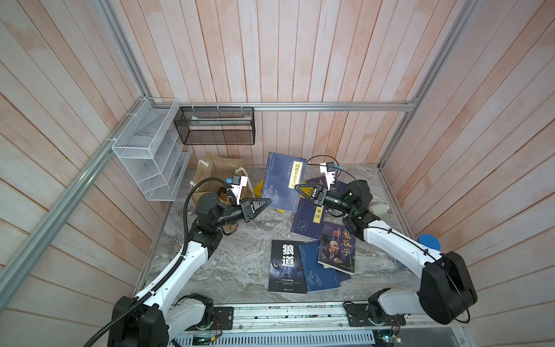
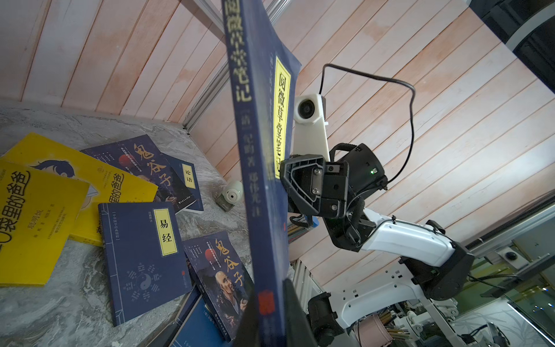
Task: Put the books into the canvas bag
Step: Pick up the book from the center of the board.
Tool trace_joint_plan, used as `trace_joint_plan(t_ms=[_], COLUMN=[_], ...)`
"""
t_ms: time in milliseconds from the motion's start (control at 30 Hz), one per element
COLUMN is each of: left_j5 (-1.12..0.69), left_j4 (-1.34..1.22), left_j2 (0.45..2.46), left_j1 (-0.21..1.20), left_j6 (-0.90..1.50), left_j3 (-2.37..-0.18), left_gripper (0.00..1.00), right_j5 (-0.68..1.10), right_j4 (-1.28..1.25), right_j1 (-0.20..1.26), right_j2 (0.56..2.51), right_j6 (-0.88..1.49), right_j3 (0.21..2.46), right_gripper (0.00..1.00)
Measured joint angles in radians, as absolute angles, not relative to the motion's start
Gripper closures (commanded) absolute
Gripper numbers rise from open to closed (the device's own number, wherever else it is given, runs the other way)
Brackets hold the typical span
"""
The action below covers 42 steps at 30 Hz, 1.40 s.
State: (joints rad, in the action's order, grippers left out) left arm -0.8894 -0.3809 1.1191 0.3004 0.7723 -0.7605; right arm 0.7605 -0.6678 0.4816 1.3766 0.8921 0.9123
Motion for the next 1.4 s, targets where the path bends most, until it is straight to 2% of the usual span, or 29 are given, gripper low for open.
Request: trace_joint_plan(t_ms=[233, 567, 767, 933, 967, 1033, 1067, 1133, 1200, 1267, 1400], left_j5=[-0.92, -0.985, -1.022, -1.043, -1.046, -1.047, -1.048, -1.05, -1.05, -1.036, -0.939], left_j4=[-0.378, -0.476, -0.511, -0.528, -0.532, -0.536, -0.535, -0.509, -0.443, -0.334, -0.097], left_j2=[1.167, 1.268, 1.272, 1.279, 1.282, 1.283, 1.283, 1.281, 1.277, 1.27, 1.265], left_j1=[0.279, 0.225, 0.185, 0.166, 0.163, 0.155, 0.152, 0.134, 0.105, 0.064, -0.024], left_j6=[0.783, 0.838, 0.866, 0.884, 0.888, 0.886, 0.884, 0.867, 0.821, 0.753, 0.59], left_j3=[-0.816, -0.842, -0.842, -0.844, -0.844, -0.844, -0.844, -0.852, -0.88, -0.939, -1.13], left_gripper=[0.62, 0.6, 0.67, 0.95, 0.99, 1.0, 1.0, 1.0, 1.0, 1.0, 1.0], right_j5=[0.749, 0.75, 0.75, 0.75, 0.748, 0.743, 0.741, 0.733, 0.714, 0.683, 0.608], right_j4=[-0.54, -0.411, -0.377, -0.373, -0.372, -0.362, -0.354, -0.326, -0.288, -0.243, -0.159], right_j1=[0.519, 0.55, 0.562, 0.571, 0.572, 0.574, 0.575, 0.583, 0.595, 0.609, 0.633], right_j2=[1.377, 1.412, 1.435, 1.452, 1.457, 1.465, 1.47, 1.486, 1.511, 1.549, 1.623], right_j6=[0.791, 0.715, 0.696, 0.694, 0.693, 0.686, 0.683, 0.675, 0.661, 0.635, 0.613], right_j3=[0.971, 1.031, 1.055, 1.067, 1.071, 1.082, 1.09, 1.122, 1.166, 1.225, 1.338], right_gripper=[1.0, 1.0, 1.0, 1.0, 1.0, 1.0, 0.95, 0.76, 0.65, 0.59, 0.55])
